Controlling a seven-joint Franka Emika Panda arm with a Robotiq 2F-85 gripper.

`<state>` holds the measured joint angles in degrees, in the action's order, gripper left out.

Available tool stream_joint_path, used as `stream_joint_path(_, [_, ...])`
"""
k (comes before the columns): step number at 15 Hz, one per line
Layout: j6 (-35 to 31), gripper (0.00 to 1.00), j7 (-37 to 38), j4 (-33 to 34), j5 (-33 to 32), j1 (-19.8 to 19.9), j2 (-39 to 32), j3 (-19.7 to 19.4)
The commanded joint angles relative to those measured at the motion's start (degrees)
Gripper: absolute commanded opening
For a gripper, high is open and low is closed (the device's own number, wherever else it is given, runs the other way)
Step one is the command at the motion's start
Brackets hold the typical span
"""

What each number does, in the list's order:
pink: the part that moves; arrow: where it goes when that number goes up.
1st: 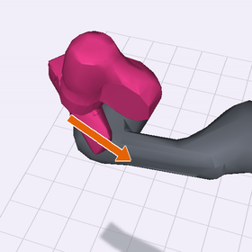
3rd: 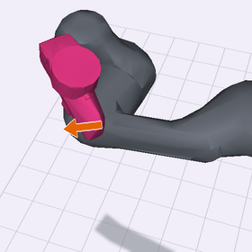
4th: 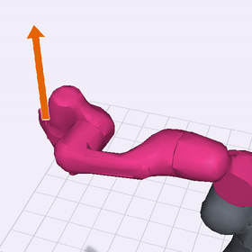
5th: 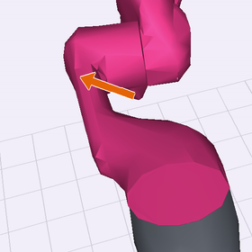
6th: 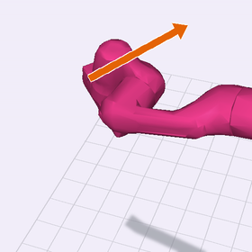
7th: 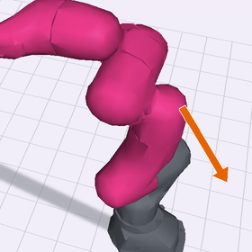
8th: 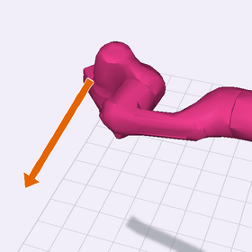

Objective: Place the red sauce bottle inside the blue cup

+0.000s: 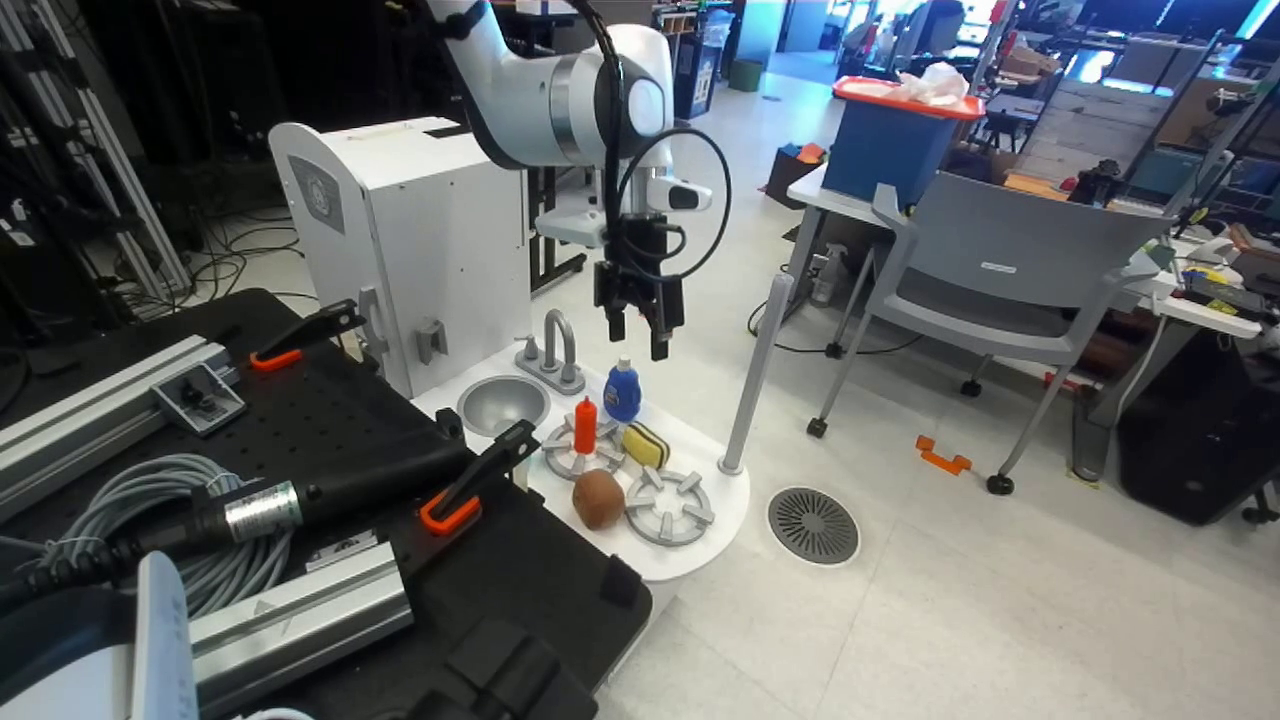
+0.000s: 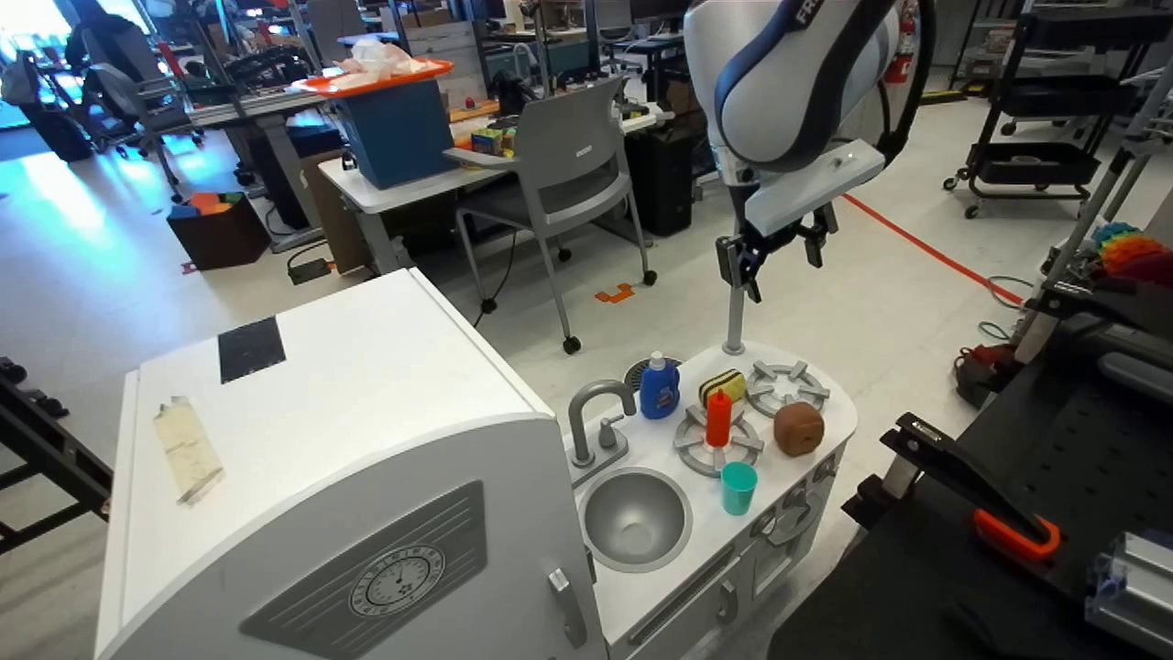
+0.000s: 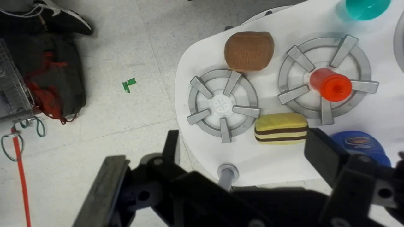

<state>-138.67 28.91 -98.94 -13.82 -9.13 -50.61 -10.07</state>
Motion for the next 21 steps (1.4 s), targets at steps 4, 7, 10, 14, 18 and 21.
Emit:
stream_joint_path(4, [5.53, 1.00, 0.88, 13.24, 5.32, -1.07, -11.36, 0.25])
stream_joint_path(7, [4.69, 1.00, 1.10, 16.93, 5.53, -2.51, -15.76, 0.45])
stream_joint_path(10, [4.19, 1.00, 2.10, 20.59, 4.62, -4.70, -20.51, -0.55])
stream_joint_path(14, [2.54, 1.00, 2.23, 23.16, 3.82, -7.66, -24.67, -0.98])
stream_joint_path(18, [2.21, 1.00, 2.01, 26.46, 3.28, -9.91, -27.51, -1.80])
stream_joint_path(21, [3.05, 1.00, 2.00, 30.02, 3.66, -10.12, -29.56, -2.22])
